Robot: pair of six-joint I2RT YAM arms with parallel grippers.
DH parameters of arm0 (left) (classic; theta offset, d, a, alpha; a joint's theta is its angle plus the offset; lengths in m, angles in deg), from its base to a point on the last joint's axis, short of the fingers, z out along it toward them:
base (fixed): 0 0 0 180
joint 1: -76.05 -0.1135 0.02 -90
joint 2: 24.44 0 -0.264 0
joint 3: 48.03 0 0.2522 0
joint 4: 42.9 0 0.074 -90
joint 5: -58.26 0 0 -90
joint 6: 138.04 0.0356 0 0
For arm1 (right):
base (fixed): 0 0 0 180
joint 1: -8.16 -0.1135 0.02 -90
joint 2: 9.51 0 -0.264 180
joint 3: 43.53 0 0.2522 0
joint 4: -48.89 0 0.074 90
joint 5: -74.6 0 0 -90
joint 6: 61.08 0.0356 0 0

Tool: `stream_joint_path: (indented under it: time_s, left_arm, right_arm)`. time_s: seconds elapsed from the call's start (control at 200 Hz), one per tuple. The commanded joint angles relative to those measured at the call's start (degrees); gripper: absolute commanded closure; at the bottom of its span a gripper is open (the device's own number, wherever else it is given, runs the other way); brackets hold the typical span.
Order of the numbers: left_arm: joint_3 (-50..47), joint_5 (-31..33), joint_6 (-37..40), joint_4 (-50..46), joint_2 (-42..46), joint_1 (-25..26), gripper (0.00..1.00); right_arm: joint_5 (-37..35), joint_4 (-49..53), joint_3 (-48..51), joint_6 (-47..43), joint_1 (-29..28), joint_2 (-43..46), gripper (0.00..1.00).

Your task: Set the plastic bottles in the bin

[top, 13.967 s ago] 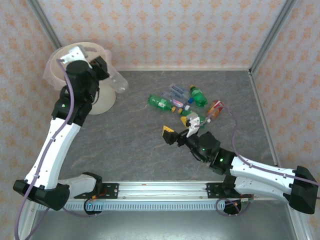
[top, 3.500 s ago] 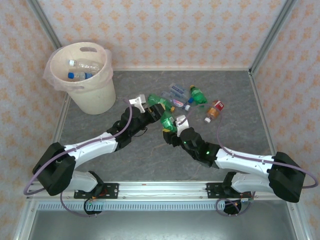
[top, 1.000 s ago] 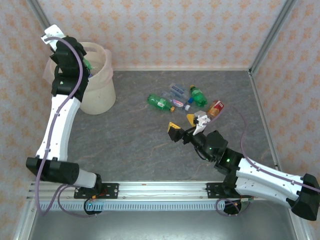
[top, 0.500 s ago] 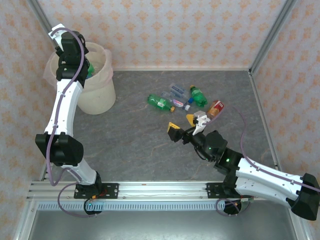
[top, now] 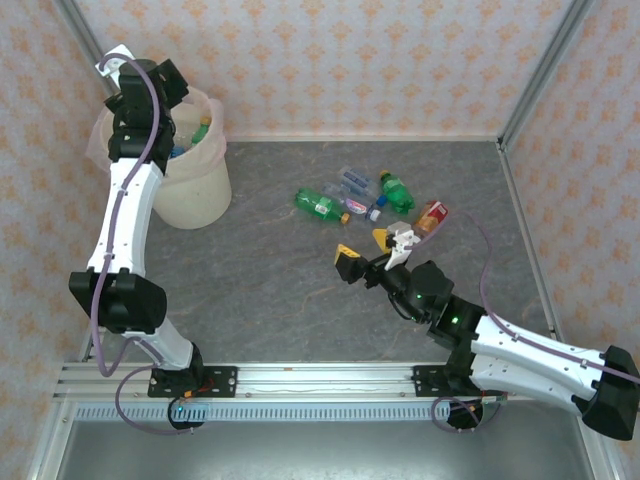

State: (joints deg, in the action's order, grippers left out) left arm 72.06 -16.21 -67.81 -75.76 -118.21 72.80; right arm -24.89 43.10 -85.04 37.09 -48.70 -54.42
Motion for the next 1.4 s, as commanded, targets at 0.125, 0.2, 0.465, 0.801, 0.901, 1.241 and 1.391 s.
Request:
stream_joint_path:
  time_s: [0.125, 0.2, 0.465, 0.801, 0.901, 1.241, 1.391]
  left_arm:
    - [-4.1, -5.4, -4.6, 0.2, 6.7, 3.1, 0.01]
    - [-6.9, -5.9, -4.9, 1.4, 8.6, 5.5, 0.01]
    - [-21.4, -8.3, -7.0, 8.3, 16.9, 14.5, 0.01]
    - [-41.0, -9.2, -9.6, 14.9, 28.1, 25.6, 0.01]
    - [-44.3, -10.1, -10.5, 14.7, 29.4, 29.9, 0.01]
    - [-58.9, -7.5, -17.2, 23.7, 33.5, 46.0, 0.01]
    - [-61.7, -6.6, -19.0, 25.4, 33.0, 49.1, 0.01]
  right_arm:
    - [-11.0, 3.8, -2.9, 4.8, -0.1, -2.3, 0.0]
    - [-15.5, 5.8, -3.7, 7.7, 0.2, -3.4, 0.0]
    - [-21.1, 15.0, -6.3, 19.2, 6.7, -6.5, 0.0]
    - [-11.4, 18.7, -3.7, 25.5, 21.0, -7.4, 0.01]
    - [-7.6, 18.5, -3.2, 25.9, 25.3, -9.0, 0.03]
    - [3.5, 17.4, -3.5, 26.9, 38.2, -19.7, 0.16]
    - [6.0, 15.3, -3.6, 26.4, 40.6, -24.5, 0.22]
